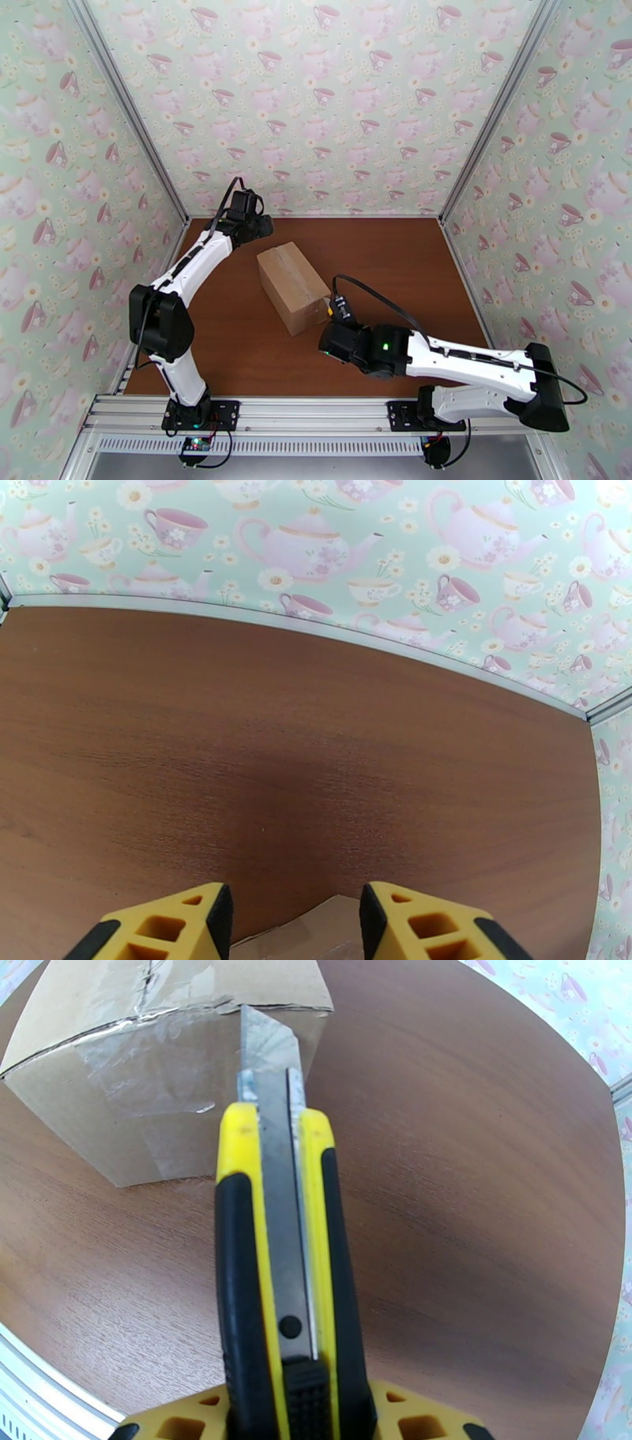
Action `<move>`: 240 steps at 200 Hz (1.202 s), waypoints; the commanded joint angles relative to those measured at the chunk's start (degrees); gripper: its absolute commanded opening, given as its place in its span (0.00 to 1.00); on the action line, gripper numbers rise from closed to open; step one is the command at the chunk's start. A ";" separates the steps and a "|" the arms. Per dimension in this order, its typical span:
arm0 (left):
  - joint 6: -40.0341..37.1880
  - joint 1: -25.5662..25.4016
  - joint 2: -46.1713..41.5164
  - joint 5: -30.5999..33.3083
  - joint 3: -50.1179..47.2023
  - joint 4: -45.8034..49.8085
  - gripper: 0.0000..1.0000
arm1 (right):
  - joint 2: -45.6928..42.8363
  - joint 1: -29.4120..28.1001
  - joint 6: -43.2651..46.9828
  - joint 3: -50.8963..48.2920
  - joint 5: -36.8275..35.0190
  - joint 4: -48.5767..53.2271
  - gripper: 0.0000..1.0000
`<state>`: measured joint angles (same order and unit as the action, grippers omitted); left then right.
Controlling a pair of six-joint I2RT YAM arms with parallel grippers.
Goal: Unpack the express box
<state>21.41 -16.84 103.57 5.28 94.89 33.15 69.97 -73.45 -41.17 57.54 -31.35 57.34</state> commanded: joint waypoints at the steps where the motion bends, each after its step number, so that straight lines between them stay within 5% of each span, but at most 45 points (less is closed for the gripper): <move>1: -0.07 0.23 -0.78 -0.88 -0.69 -0.42 0.49 | 1.10 -0.38 -0.15 2.57 -1.55 0.40 0.00; 240: -0.14 0.22 -1.44 -1.02 -1.07 -0.16 0.49 | 1.92 -2.08 -2.31 4.17 -5.04 5.08 0.00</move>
<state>21.41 -16.84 103.57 5.23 94.87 33.17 71.20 -75.05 -43.31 60.07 -34.79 62.65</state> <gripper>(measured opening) 0.491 0.387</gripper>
